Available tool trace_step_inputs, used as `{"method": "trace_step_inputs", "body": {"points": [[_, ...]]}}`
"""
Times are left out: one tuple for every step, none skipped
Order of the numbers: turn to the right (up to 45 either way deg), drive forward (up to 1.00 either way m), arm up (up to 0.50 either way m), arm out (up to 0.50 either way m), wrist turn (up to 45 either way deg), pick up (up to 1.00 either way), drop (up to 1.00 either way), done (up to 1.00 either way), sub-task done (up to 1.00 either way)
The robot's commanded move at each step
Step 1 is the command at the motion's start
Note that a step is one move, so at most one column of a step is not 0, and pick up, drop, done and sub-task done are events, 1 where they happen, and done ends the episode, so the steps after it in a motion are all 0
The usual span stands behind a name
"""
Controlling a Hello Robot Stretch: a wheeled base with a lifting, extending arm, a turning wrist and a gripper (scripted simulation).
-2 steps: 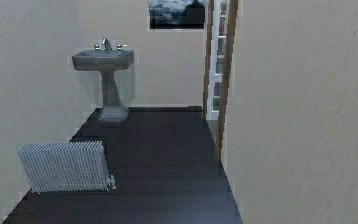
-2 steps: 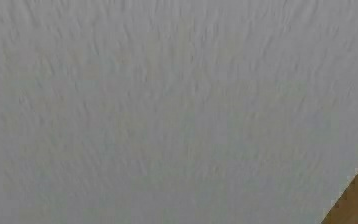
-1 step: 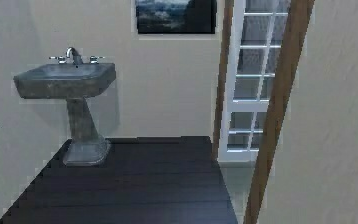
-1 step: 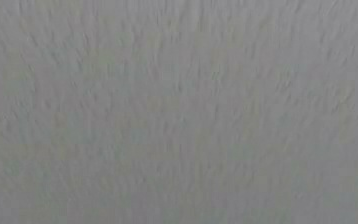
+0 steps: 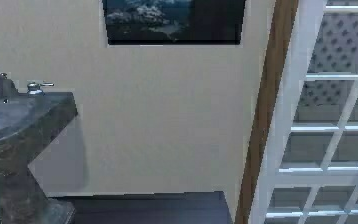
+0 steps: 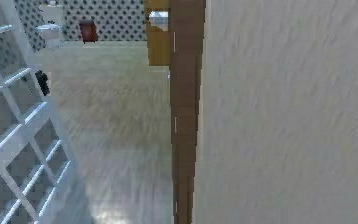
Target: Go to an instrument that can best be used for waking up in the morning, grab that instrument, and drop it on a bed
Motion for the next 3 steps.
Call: {"method": "trace_step_inputs", "body": {"points": [[39.0, 0.0, 0.0, 0.0, 0.0, 0.0, 0.0, 0.0, 0.0], [0.0, 0.45, 0.0, 0.0, 0.0, 0.0, 0.0, 0.0, 0.0], [45.0, 0.0, 0.0, 0.0, 0.0, 0.0, 0.0, 0.0, 0.0]]}}
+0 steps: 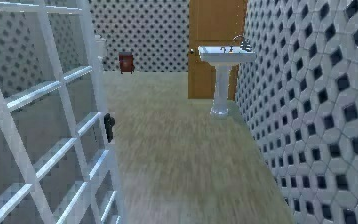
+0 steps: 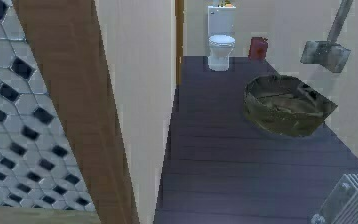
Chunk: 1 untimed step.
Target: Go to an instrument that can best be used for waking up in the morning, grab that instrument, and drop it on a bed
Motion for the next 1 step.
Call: {"method": "trace_step_inputs", "body": {"points": [[0.0, 1.0, 0.0, 0.0, 0.0, 0.0, 0.0, 0.0, 0.0]]}}
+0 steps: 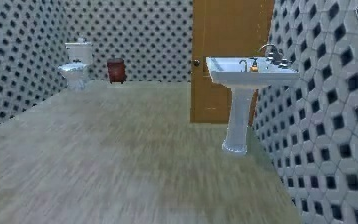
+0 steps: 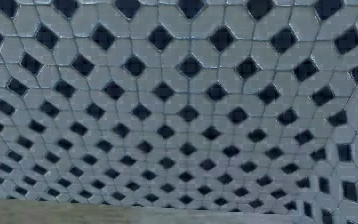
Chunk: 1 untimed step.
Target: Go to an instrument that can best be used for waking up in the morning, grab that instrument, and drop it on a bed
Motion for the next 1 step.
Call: {"method": "trace_step_inputs", "body": {"points": [[12.0, 0.0, 0.0, 0.0, 0.0, 0.0, 0.0, 0.0, 0.0]]}}
